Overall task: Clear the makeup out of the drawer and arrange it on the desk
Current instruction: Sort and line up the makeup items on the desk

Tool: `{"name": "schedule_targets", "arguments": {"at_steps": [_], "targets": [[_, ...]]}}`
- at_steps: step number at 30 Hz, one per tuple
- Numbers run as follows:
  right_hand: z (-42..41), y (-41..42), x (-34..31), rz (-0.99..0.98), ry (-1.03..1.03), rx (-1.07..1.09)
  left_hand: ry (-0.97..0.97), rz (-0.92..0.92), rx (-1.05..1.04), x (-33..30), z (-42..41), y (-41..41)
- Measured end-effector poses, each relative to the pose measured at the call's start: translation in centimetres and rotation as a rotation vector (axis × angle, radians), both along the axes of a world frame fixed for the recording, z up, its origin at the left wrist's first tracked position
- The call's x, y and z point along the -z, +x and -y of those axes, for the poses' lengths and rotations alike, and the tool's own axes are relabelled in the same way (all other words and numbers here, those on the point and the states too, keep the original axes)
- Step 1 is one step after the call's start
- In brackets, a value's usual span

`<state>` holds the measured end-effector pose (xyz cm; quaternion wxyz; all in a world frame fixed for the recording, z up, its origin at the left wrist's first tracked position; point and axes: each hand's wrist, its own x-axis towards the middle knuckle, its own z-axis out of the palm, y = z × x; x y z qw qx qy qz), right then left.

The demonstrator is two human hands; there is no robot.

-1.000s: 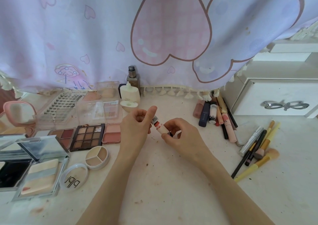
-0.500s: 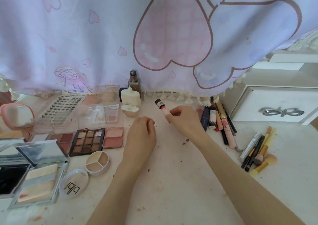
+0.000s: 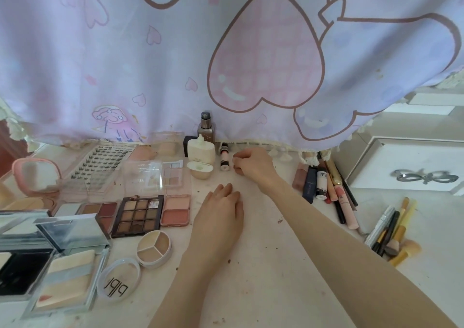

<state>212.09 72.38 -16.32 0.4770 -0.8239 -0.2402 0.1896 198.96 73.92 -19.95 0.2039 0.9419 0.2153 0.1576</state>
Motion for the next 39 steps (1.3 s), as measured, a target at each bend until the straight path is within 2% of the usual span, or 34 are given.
{"name": "schedule_targets", "arguments": {"at_steps": [4,7,12,19,22,24,26,30,33,35,39], "targets": [[3.8,-0.3,-0.9,0.21,-0.087,-0.068,0.017,-0.112,0.023,0.0,0.0,0.0],[7.8,0.1,-0.8,0.412,-0.188,0.013,0.026,-0.191,0.055,-0.1,0.0,-0.1],[11.7,1.2,0.8,0.737,-0.517,0.128,-0.015,-0.23,0.089,-0.3,-0.5,-0.1],[9.9,1.4,0.8,0.894,-0.688,0.125,-0.021,-0.237,0.1,-0.5,-0.5,-0.2],[9.1,0.5,0.9,0.884,-0.672,0.087,-0.019,-0.211,0.1,-0.6,-0.5,-0.2],[8.7,-0.2,0.9,0.85,-0.61,0.035,-0.023,-0.191,0.099,-0.5,-0.5,-0.3],[8.7,-1.0,0.8,0.709,-0.454,-0.022,-0.068,-0.14,0.083,-0.6,-0.5,-0.3],[9.5,-3.0,-0.3,0.141,0.102,-0.056,-0.304,0.118,0.057,-1.0,-0.5,-0.1],[10.2,-3.3,-0.8,-0.255,0.366,-0.02,-0.387,0.304,0.069,-1.7,-0.1,-0.1],[10.6,-3.2,-1.1,-0.39,0.424,-0.025,-0.372,0.383,0.076,-2.5,0.5,-0.2],[10.9,-3.4,-1.0,-0.459,0.359,-0.122,-0.342,0.444,0.078,-3.1,1.6,-0.3]]}}
